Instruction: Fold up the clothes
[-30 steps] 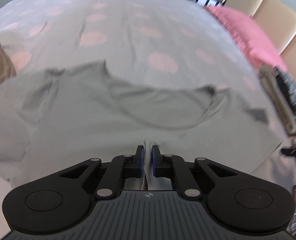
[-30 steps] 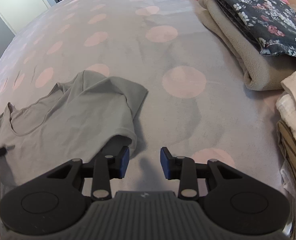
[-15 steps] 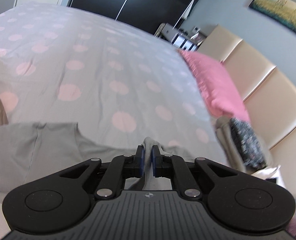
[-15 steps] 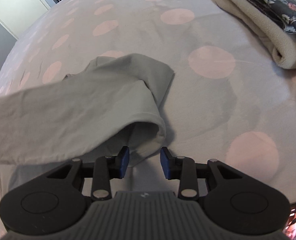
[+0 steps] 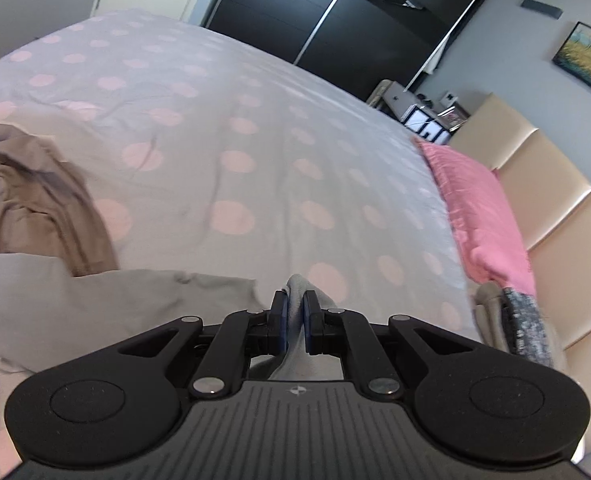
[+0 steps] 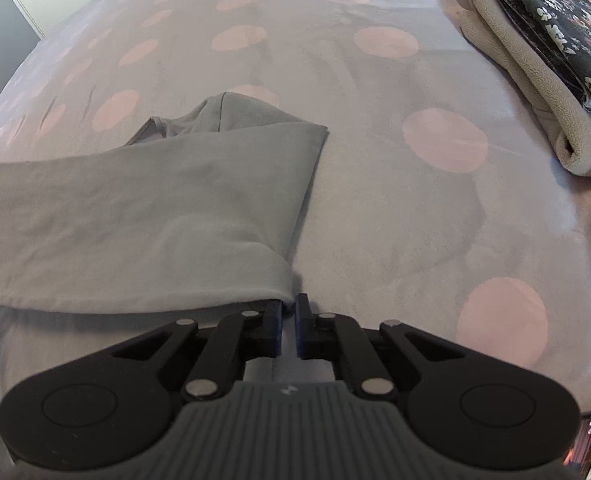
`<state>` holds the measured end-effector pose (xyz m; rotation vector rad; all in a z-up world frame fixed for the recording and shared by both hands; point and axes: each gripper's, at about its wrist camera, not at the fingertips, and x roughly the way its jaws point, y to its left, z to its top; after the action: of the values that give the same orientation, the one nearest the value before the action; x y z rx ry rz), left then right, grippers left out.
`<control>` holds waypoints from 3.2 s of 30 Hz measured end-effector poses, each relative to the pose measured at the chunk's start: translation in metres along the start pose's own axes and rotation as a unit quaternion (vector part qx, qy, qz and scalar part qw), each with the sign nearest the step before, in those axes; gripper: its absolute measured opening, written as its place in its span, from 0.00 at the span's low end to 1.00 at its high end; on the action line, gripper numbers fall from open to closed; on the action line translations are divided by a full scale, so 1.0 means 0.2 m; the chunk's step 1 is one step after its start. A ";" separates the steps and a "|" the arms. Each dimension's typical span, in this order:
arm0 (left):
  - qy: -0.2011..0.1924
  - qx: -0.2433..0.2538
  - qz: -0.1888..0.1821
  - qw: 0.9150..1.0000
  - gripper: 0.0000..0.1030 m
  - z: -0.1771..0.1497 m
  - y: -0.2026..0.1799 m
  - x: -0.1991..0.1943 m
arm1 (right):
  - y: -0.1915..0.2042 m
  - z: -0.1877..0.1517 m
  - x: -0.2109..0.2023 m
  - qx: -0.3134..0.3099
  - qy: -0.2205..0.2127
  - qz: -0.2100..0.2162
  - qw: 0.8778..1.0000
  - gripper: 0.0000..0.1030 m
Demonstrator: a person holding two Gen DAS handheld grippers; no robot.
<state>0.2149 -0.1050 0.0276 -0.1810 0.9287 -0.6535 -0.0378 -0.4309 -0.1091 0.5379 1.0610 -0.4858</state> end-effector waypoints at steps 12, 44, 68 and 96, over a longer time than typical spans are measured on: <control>0.083 0.036 0.120 0.989 0.06 -0.17 0.21 0.25 | 0.03 0.01 -0.01 -0.025 0.036 0.027 0.999 0.18; 0.101 0.033 0.137 0.985 0.06 -0.18 0.29 0.42 | -0.13 0.51 0.25 0.113 -0.036 0.065 0.991 0.03; 0.094 0.027 0.124 0.987 0.38 -0.21 0.29 0.32 | -0.12 0.34 0.06 0.061 -0.037 0.044 0.996 0.28; 0.025 0.052 0.157 0.986 0.18 -0.17 0.36 -0.07 | 0.15 0.08 -0.11 -0.016 -0.013 0.002 1.000 0.19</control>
<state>0.2141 -0.0361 -0.0135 0.0750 0.9438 -0.4150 -0.0171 -0.4152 -0.0773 0.5037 1.0412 -0.4694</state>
